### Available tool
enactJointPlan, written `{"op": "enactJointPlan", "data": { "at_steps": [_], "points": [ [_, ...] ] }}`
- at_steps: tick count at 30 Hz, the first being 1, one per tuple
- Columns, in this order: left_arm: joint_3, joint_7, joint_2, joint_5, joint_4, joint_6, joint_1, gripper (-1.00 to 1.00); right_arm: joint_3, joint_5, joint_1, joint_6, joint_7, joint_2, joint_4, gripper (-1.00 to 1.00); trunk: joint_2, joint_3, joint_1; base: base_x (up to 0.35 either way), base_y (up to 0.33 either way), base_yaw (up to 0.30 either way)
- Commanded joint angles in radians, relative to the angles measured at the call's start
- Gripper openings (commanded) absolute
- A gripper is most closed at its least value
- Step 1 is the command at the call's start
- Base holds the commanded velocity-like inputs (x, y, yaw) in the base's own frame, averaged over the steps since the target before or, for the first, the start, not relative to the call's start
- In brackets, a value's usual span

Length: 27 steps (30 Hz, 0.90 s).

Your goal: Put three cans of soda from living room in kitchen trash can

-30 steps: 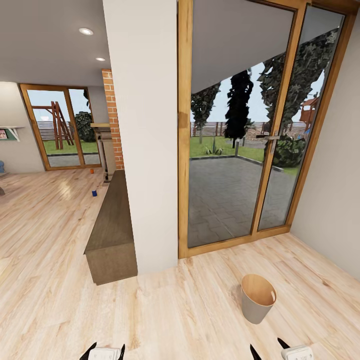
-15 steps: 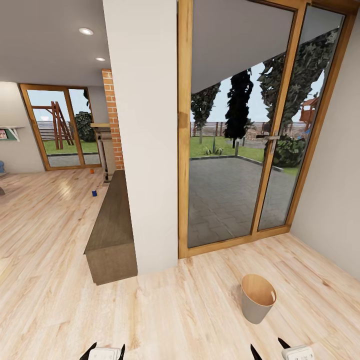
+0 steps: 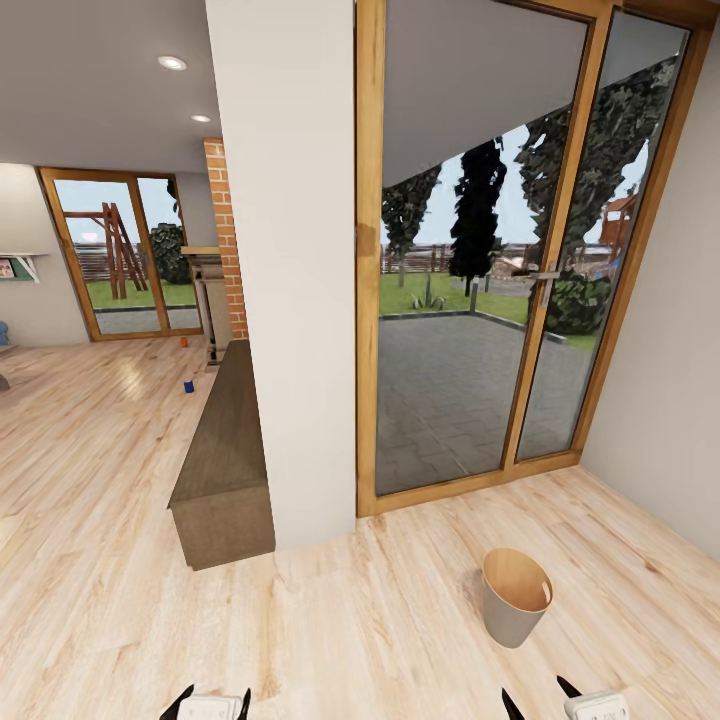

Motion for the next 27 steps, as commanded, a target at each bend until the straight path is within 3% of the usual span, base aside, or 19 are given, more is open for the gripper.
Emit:
{"op": "enactJointPlan", "data": {
  "at_steps": [1, 27],
  "points": [
    [-0.001, 0.0, 0.0, 0.0, 0.0, 0.0, 0.0, 1.0, 0.0, 0.0, 0.0, 0.0, 0.0, 0.0, 0.0, 1.0, 0.0, 0.0, 0.0, 0.0, 0.0, 0.0],
    [-0.005, 0.002, -0.002, -0.002, 0.0, 0.001, 0.0, 1.0, 0.0, 0.0, 0.0, -0.001, 0.0, 0.0, 0.005, 1.0, 0.0, 0.0, 0.0, 0.0, 0.0, 0.0]
  ]
}}
